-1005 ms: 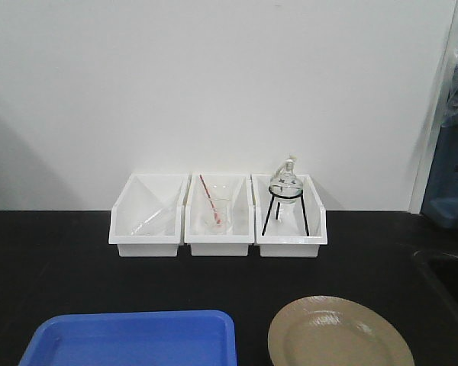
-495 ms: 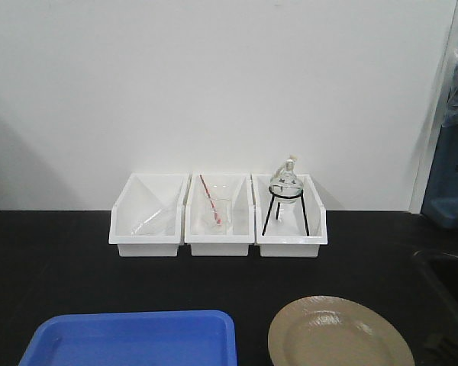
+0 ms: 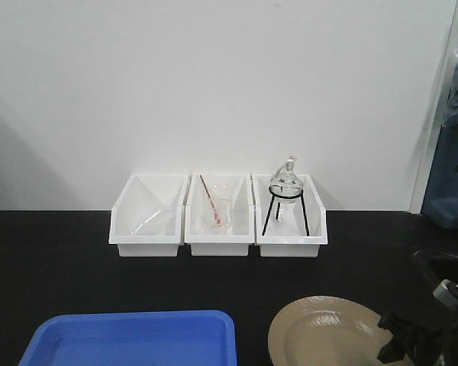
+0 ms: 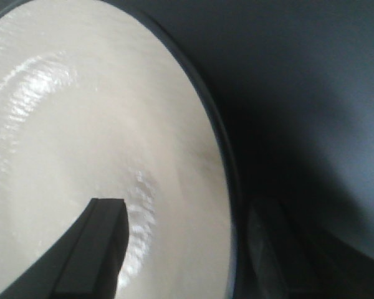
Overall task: Place disk in tray to left cabinet
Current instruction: 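Grasp the beige plate's rim with the right gripper and lift it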
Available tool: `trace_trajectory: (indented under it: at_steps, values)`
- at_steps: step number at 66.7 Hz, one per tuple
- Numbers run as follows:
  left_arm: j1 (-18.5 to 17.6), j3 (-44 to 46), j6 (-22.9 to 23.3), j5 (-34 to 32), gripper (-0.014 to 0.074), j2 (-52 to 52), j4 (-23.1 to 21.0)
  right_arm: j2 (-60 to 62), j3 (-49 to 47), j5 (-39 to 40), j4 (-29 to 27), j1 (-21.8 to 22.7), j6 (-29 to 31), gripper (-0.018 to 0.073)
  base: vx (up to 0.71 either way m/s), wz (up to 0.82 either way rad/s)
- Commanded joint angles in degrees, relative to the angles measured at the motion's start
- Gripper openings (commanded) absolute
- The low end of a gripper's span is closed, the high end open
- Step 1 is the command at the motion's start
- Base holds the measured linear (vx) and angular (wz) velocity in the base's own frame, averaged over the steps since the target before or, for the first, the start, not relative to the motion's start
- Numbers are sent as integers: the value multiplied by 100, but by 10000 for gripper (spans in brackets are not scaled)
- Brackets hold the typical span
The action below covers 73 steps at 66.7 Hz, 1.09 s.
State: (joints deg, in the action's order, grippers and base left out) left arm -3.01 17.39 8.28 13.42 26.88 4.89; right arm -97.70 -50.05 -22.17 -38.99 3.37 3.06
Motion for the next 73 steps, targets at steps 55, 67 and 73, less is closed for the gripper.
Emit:
trace_trajectory:
  at_steps: [55, 67, 73]
  values:
    - [-22, 167, -23, -489, 387, 66, -56, -97, -586, -262, -820, -1, 776, -10, 0, 0]
    - [-22, 167, -23, -489, 387, 66, -56, 468, -586, -210, -840, -1, 776, -7, 0, 0]
    - [-22, 167, -23, -489, 387, 66, -56, 694, -586, -190, -961, -1, 771, -6, 0, 0]
